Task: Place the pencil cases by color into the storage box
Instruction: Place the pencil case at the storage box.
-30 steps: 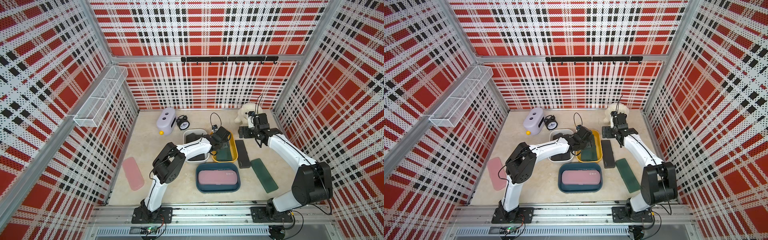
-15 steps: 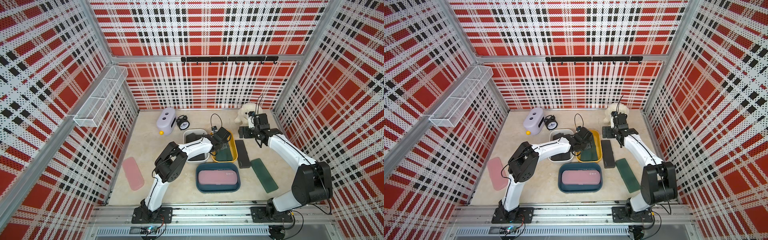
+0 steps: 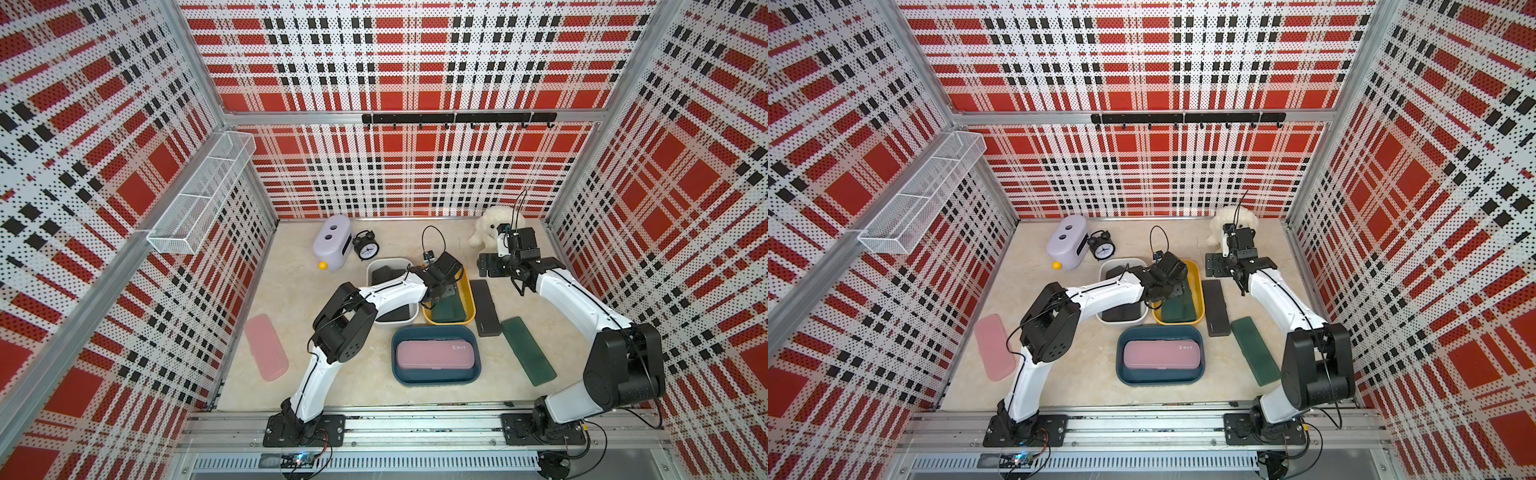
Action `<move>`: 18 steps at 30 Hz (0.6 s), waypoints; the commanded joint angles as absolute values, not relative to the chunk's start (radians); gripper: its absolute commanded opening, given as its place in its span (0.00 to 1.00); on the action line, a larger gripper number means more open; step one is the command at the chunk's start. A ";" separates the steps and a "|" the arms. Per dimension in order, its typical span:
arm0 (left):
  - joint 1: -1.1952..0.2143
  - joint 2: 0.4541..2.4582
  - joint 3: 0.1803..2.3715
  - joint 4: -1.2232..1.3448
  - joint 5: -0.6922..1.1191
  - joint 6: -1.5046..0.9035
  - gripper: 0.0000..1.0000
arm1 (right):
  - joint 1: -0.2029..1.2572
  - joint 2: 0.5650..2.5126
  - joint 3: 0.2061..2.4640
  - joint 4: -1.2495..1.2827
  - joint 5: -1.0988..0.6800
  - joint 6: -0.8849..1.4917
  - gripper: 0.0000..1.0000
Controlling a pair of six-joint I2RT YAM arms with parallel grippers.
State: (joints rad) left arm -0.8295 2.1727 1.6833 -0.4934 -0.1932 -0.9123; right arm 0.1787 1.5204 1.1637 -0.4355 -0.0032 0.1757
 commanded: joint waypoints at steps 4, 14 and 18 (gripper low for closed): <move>-0.827 2.190 1.744 -0.533 -0.232 -0.911 0.75 | 0.166 1.519 1.150 -0.416 -0.012 0.169 0.93; -0.828 2.203 1.762 -0.548 -0.235 -0.911 0.81 | 0.164 1.514 1.146 -0.415 -0.016 0.169 0.93; -0.828 2.211 1.768 -0.552 -0.234 -0.910 0.82 | 0.164 1.513 1.145 -0.414 -0.017 0.169 0.93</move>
State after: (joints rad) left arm -0.8299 2.1910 1.7317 -0.5430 -0.2180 -0.9123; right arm 0.1734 1.5204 1.1587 -0.4320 -0.0086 0.1757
